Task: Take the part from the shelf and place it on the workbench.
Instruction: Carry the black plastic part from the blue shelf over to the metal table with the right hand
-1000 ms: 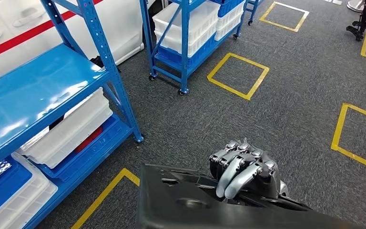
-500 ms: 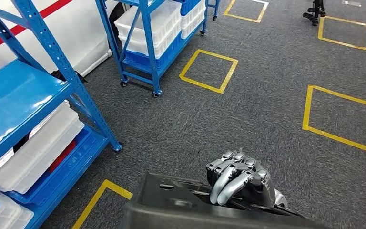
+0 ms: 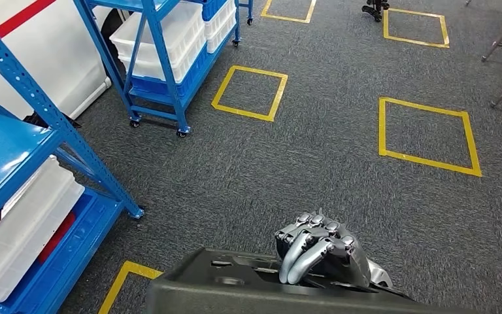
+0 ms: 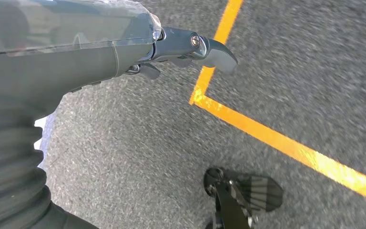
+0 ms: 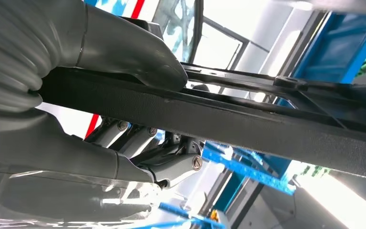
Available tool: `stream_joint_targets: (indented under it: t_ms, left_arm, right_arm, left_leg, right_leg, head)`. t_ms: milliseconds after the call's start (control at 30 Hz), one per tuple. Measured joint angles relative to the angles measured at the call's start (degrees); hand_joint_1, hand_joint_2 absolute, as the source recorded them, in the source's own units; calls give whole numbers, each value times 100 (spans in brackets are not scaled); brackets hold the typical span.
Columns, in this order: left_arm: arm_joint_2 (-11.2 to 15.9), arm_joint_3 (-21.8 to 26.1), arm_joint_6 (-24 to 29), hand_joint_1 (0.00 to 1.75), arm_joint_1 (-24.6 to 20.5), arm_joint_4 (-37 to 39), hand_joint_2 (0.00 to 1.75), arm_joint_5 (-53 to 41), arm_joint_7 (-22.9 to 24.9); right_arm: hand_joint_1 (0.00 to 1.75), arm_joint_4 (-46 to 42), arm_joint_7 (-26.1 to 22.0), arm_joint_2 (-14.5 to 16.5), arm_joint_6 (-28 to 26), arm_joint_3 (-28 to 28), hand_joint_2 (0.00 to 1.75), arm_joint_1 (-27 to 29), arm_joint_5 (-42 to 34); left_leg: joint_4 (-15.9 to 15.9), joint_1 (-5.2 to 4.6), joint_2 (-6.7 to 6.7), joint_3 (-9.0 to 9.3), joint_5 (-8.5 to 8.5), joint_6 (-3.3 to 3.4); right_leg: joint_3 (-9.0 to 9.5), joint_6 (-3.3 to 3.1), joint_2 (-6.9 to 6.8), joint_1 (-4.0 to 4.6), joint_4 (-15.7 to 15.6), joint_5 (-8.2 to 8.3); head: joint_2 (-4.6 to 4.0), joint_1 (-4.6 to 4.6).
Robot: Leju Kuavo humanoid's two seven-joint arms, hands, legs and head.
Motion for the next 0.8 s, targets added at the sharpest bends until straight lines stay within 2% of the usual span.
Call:
stream_joint_targets:
  t_ms: [33, 100, 133, 167, 200, 233, 267, 300, 333, 367, 400, 433, 467, 500, 533, 567, 633, 667, 700, 767, 800]
  left_arm:
    - [-4, 2, -5, 0, -2, 0, 175, 6, -14]
    - [-11, 7, -7, 0, -11, 0, 175, 8, -45]
    - [-16, 8, -7, 0, -17, 0, 175, 6, -59]
    - [-23, 9, -6, 0, -20, 0, 175, 2, -69]
    - [-29, 9, -4, 0, -18, 0, 175, -7, -73]
    - [-33, 9, 0, 0, -10, 0, 175, -17, -68]
    - [-35, 9, 4, 0, 2, 0, 175, -29, -56]
    - [-36, 9, 5, 0, 16, 0, 175, -46, -37]
    - [-36, 10, 2, 0, 28, 0, 175, -61, -17]
    - [-36, 10, -3, 0, 34, 0, 175, -79, 0]
    - [-36, 10, -7, 0, 38, 0, 175, -97, 14]
    - [-36, 10, -10, 0, 39, 0, 175, -109, 20]
    - [-32, 9, -9, 0, 39, 0, 175, -120, 22]
    - [-29, 9, -6, 0, 40, 0, 175, -124, 21]
    - [-26, 9, -4, 0, 39, 0, 175, -126, 17]
    - [-22, 9, -2, 0, 37, 0, 175, -128, 9]
    - [-23, 8, -2, 0, 25, 0, 175, -130, -28]
    - [-24, 7, -5, 0, 19, 0, 175, -132, -51]
    - [-23, 6, -10, 0, 15, 0, 175, -134, -73]
    - [-19, 4, -20, 0, 23, 0, 175, -142, -97]
    - [-14, 5, -23, 0, 32, 0, 175, -144, -98]
  right_arm:
    - [173, 13, 37, 14, 7, 2, 175, -48, -27]
    - [173, 37, 93, 36, 12, 3, 175, -118, -89]
    - [173, 47, 108, 40, 12, 3, 175, -144, -116]
    - [173, 56, 116, 41, 9, 3, 175, -174, -142]
    - [173, 66, 116, 41, -1, 3, 175, -209, -165]
    - [173, 79, 111, 40, -14, 3, 175, -241, -186]
    - [173, 95, 102, 37, -29, 3, 175, -267, -210]
    - [173, 118, 88, 31, -43, 3, 175, -282, -235]
    - [173, 143, 70, 21, -52, 3, 175, -288, -262]
    - [173, 166, 54, 8, -59, 3, 175, -294, -287]
    - [173, 188, 38, -5, -67, 3, 175, -304, -309]
    - [173, 207, 23, -19, -77, 3, 175, -319, -325]
    - [173, 223, 10, -31, -87, 3, 175, -334, -342]
    - [173, 239, 0, -42, -100, 3, 175, -349, -360]
    - [173, 254, -8, -52, -114, 3, 175, -357, -375]
    - [173, 267, -13, -62, -125, 3, 175, -356, -387]
    - [173, 286, -24, -80, -148, 1, 175, -331, -392]
    - [173, 290, -32, -90, -160, -2, 175, -315, -390]
    - [173, 293, -41, -100, -174, -8, 175, -302, -386]
    - [173, 308, -64, -117, -203, -28, 175, -277, -378]
    - [173, 321, -72, -122, -215, -42, 175, -259, -373]
  left_leg:
    - [21, -12, 41, 2, -22, -33]
    - [26, -13, 128, 21, -41, -96]
    - [38, 2, 122, 27, -64, -128]
    - [111, 17, 40, 4, -135, -156]
    - [306, 30, -83, -74, -272, -178]
    - [640, 41, -233, -221, -469, -194]
    - [1061, 42, -344, -412, -678, -200]
    - [1473, 41, -391, -607, -839, -203]
    - [1742, 40, -410, -745, -896, -198]
    - [1773, 40, -418, -777, -825, -186]
    - [1573, 40, -436, -704, -648, -166]
    - [1178, 40, -500, -539, -401, -140]
    - [759, 40, -630, -362, -201, -110]
    - [407, 41, -747, -222, -70, -88]
    - [192, 36, -840, -137, -10, -72]
    - [120, 28, -873, -112, -18, -58]
    - [62, 29, -766, -93, 20, -7]
    - [16, 37, -701, -78, 53, 35]
    - [-32, 44, -630, -65, 85, 77]
    - [-80, 29, -479, -56, 115, 129]
    - [-78, 15, -400, -63, 114, 138]
  right_leg:
    - [63, -39, -37, 19, -134, 11]
    - [45, -121, 63, 46, -157, 5]
    - [43, -155, 112, 44, -170, 15]
    - [42, -189, 163, 36, -184, 29]
    - [42, -221, 212, 23, -200, 43]
    - [40, -245, 264, 17, -205, 53]
    - [33, -262, 322, 22, -206, 59]
    - [27, -271, 386, 30, -204, 63]
    - [26, -275, 456, 40, -202, 65]
    - [29, -276, 527, 47, -198, 66]
    - [37, -276, 601, 51, -193, 67]
    - [45, -273, 674, 53, -186, 66]
    - [46, -262, 741, 58, -177, 67]
    - [36, -241, 807, 59, -166, 71]
    - [15, -209, 867, 52, -161, 82]
    - [-11, -168, 925, 41, -164, 100]
    - [-43, -86, 1004, 17, -184, 135]
    - [-69, -57, 931, 26, -141, 101]
    - [-137, -37, 798, 39, -4, 3]
    - [-439, -9, 473, 52, 624, -361]
    - [-628, 7, 396, 41, 1017, -538]
  head:
    - [0, 0]
    - [0, -1]
    - [0, -1]
    - [0, -1]
    - [0, -1]
    - [0, -1]
    - [0, -1]
    - [0, -1]
    - [0, -1]
    - [0, -1]
    - [0, -1]
    - [0, -1]
    - [0, -1]
    - [0, -1]
    - [0, -1]
    - [0, -1]
    - [0, -1]
    - [0, 0]
    - [0, 1]
    - [0, 1]
    - [0, 0]
